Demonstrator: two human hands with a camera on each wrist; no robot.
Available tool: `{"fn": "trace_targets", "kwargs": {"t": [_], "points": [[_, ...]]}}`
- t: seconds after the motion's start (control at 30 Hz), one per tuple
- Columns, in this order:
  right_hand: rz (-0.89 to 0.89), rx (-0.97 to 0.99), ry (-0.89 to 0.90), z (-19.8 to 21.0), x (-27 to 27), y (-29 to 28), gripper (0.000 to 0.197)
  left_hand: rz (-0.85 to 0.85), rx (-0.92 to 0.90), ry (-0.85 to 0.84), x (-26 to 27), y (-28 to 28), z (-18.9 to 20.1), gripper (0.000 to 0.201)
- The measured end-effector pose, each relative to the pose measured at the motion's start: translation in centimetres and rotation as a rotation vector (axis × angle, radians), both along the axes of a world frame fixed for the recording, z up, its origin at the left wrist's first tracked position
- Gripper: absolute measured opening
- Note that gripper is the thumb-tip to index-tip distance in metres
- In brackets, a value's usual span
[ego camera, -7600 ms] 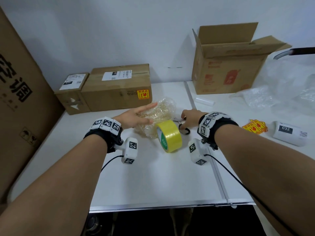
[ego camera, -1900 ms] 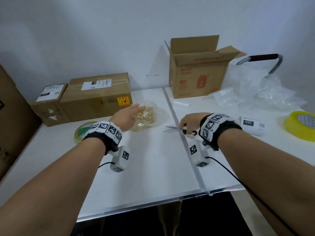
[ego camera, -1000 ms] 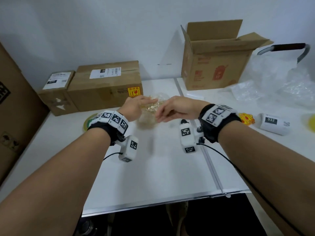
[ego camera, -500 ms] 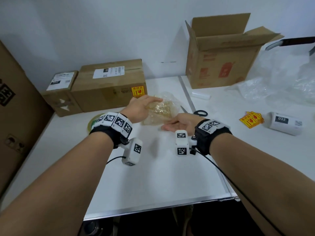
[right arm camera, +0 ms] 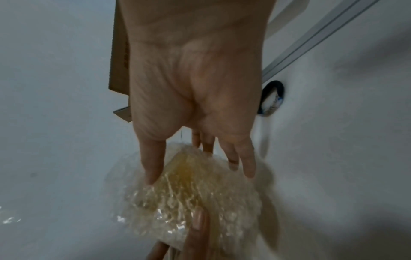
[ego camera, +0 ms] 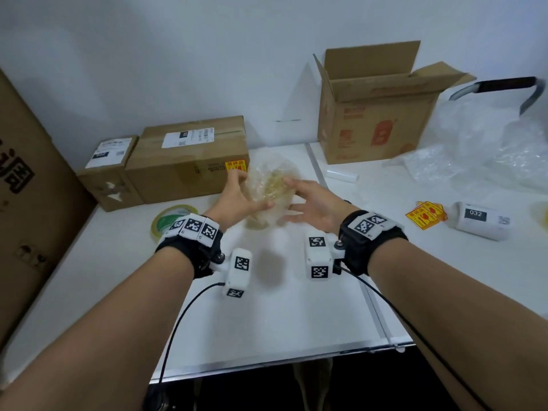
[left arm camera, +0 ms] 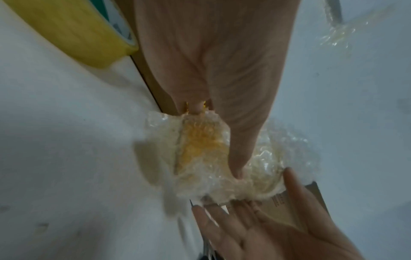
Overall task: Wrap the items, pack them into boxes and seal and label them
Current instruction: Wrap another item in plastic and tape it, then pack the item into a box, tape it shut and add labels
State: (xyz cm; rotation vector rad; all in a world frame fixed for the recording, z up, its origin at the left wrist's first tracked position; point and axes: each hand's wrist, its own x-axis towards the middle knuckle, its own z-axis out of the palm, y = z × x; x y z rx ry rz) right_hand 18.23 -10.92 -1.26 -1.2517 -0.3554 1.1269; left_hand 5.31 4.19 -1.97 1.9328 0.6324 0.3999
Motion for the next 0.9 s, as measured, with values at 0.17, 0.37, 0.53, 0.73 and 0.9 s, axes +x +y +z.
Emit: {"fn": "trace_targets", "kwargs": {"t": [0.17, 0.37, 0.53, 0.73, 0.9], "points": [[-0.026, 0.02, -0.101, 1.9, -1.1, 0.5, 0.09, -0.043, -0.192, -0.187, -0.1, -1.5, 1.8, 0.092], [-0.269, 0.0, -0.315, 3.6, -1.1, 0.4, 0.105, -0.047, 0.05, -0.119, 0.7, -3.8, 4.3, 0.083], [-0.472, -0.058, -0.492, 5.1, 2.4, -3.1, 0.122, -0.209, 0.176, 0.087, 2.1, -4.2, 5.7, 0.071], [-0.856, -0.001, -0.564, 9.1, 8.9, -8.7, 0.097, -0.162, 0.454, 0.275, 6.5, -2.7, 4.8, 0.03], [-0.948, 0.045, -0.751, 10.7, 13.0, -9.4, 0.098, -0.107, 0.705, -0.043, 13.2, -3.5, 5.3, 0.033]]}}
